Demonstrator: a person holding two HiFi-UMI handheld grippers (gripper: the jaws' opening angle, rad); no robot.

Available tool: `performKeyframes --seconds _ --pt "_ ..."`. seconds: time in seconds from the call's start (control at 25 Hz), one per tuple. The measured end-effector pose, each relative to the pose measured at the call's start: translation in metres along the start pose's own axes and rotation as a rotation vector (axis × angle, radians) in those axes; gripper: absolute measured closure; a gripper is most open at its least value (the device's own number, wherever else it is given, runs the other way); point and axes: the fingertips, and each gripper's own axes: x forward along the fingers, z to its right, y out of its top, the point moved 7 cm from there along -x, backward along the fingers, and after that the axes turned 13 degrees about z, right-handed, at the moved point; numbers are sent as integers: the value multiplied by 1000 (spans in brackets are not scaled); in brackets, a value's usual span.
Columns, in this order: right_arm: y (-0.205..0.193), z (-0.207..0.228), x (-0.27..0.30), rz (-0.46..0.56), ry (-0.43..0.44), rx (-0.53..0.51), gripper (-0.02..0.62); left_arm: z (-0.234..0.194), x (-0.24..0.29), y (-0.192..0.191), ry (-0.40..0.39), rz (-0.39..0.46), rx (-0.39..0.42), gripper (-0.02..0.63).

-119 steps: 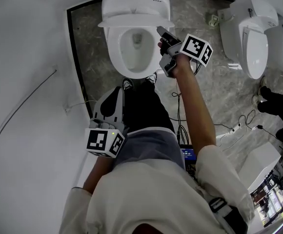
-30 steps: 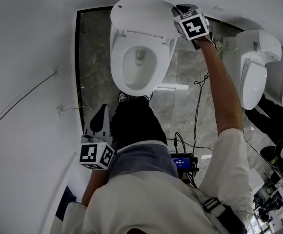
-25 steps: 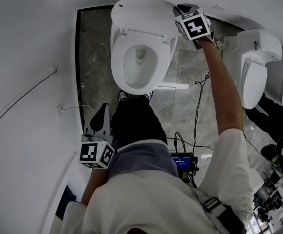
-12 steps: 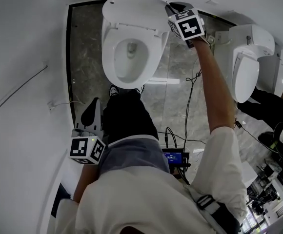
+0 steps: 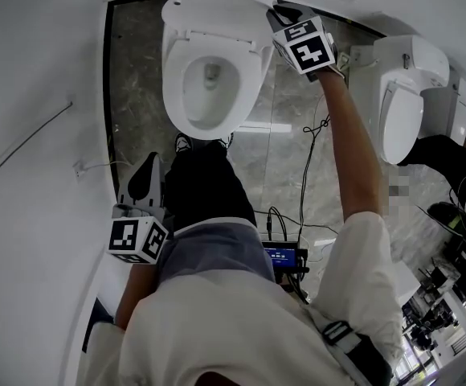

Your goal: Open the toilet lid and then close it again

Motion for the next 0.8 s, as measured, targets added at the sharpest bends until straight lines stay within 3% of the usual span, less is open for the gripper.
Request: performKeyframes --seconds 0.44,0.8 --pt "-3 -18 -12 12 33 14 548 -4 2 -3 -11 -12 0 600" --pt "-8 -35 -24 -6 69 5 548 -10 -1 -4 -26 -20 -71 600"
